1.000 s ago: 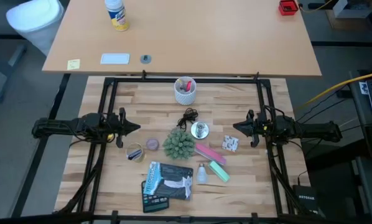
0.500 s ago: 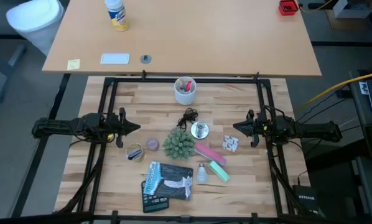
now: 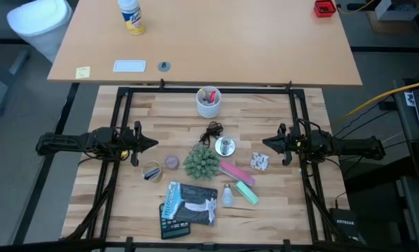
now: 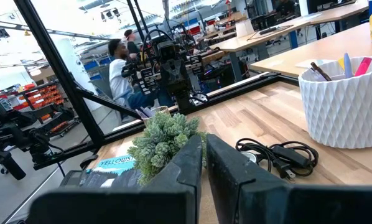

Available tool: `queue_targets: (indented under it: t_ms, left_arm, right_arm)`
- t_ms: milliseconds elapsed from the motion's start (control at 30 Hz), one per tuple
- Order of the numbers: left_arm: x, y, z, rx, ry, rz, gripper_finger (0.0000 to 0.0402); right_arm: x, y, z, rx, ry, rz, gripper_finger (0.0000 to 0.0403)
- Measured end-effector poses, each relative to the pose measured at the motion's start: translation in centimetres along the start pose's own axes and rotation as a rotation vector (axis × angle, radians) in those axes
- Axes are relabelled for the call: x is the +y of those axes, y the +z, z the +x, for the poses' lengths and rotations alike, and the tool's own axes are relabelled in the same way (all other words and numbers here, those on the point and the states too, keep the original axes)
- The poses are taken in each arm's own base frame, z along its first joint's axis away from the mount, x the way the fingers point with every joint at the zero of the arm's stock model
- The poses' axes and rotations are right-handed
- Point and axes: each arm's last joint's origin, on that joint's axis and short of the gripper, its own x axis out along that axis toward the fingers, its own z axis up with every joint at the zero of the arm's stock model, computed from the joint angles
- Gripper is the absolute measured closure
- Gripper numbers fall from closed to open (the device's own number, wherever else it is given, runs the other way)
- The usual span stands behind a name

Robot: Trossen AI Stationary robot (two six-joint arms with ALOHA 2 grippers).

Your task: Screw lightbulb

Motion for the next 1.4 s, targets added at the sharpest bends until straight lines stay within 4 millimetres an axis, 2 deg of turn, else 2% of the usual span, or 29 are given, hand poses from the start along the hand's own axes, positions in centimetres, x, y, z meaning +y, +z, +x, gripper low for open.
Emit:
queue_targets:
  t_ms: [600, 967, 1400]
  left_arm:
    - [0.00, 0.00, 0.00, 0.000, 0.000, 0.001, 0.0400]
    - [-0.01, 0.17, 0.03, -0.026, 0.007, 0.455, 0.0400]
    - [-0.02, 0.22, 0.02, -0.028, 0.003, 0.419, 0.0400]
  right_arm:
    - [0.00, 0.00, 0.00, 0.000, 0.000, 0.000, 0.0375]
    - [0.00, 0.01, 0.00, 0.000, 0.000, 0.000, 0.0374]
    - [0.01, 0.02, 0.00, -0.001, 0.000, 0.000, 0.0374]
